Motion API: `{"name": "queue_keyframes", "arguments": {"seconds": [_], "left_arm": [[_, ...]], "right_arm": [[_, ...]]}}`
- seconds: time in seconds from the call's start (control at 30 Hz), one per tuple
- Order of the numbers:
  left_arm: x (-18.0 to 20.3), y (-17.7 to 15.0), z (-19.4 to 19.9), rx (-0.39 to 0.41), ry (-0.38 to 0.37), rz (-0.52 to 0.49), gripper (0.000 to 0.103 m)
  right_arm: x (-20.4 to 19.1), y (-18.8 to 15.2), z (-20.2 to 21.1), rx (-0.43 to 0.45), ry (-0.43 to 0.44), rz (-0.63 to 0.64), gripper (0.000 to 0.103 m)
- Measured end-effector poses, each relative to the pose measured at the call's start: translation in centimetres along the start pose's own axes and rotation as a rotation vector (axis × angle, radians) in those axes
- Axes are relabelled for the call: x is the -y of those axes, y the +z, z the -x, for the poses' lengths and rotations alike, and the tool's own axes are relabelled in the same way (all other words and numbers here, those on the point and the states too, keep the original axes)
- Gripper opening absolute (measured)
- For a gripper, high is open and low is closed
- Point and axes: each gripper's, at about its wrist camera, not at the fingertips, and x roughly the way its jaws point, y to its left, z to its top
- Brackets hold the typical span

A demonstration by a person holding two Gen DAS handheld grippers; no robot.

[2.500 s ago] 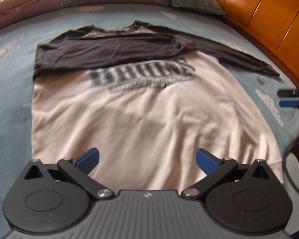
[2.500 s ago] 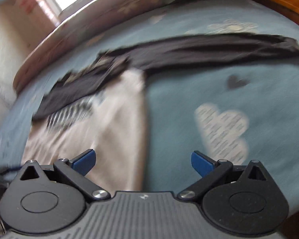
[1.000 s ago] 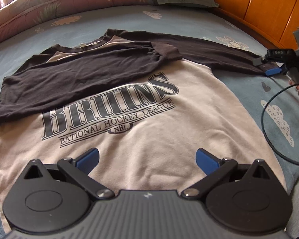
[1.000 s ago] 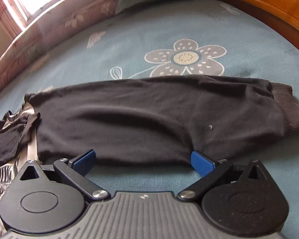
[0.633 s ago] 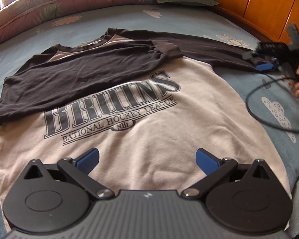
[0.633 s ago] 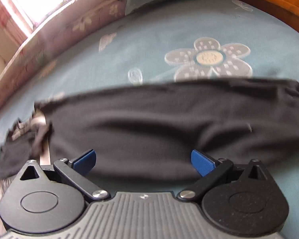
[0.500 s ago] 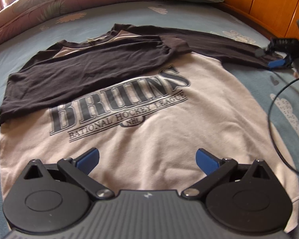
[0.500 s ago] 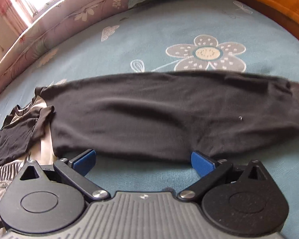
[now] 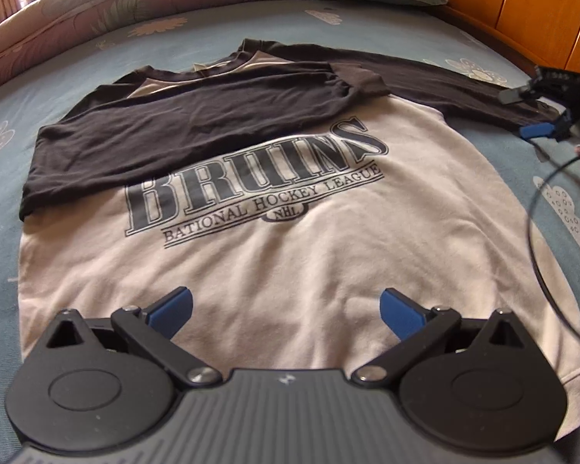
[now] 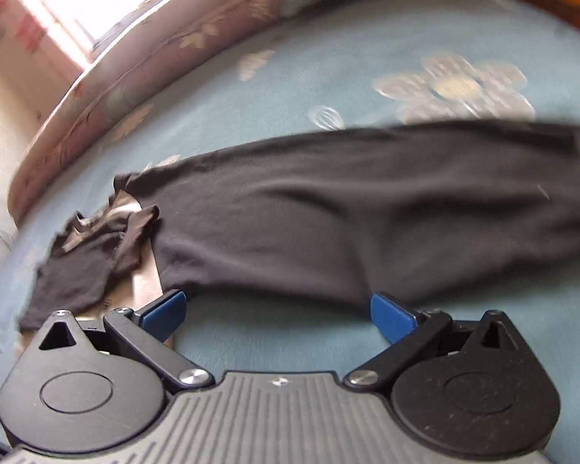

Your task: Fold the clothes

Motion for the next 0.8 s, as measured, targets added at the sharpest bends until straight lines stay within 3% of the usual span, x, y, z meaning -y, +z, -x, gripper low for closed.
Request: {"name": "queue_keyframes", "arguments": {"seconds": [0.27,0.43,0.57,0.7,0.8], "left_arm": [[0.6,0.2,0.2,0.007,-0.011,-0.005,0.102],[0.9,0.1,-0.2,-0.011,-0.012,0.007,0.102],[1.4,0.2,-0.6,-0.024,-0.015,0.002,0.102],[1.8,0.1,-1.0,-0.032,-0.029,0.005,0.102],[2.0,0.0,-1.0,-0.029,-0.043,-0.002,0.102]], "right_arm": [[10.1,0.3,6.3,0.23,0.071,-0.39,0.103],[16.1,-1.2,6.2,0.343,0.162,-0.642,0.103],[17.1,-0.3,6.0,0.431,0.141,-0.648,0.103],[18.0,1.8,5.3,0.465,0.109,-0.647,0.103],[18.5,1.5,5.3,0.483,0.131,-0.661,0.103]]}}
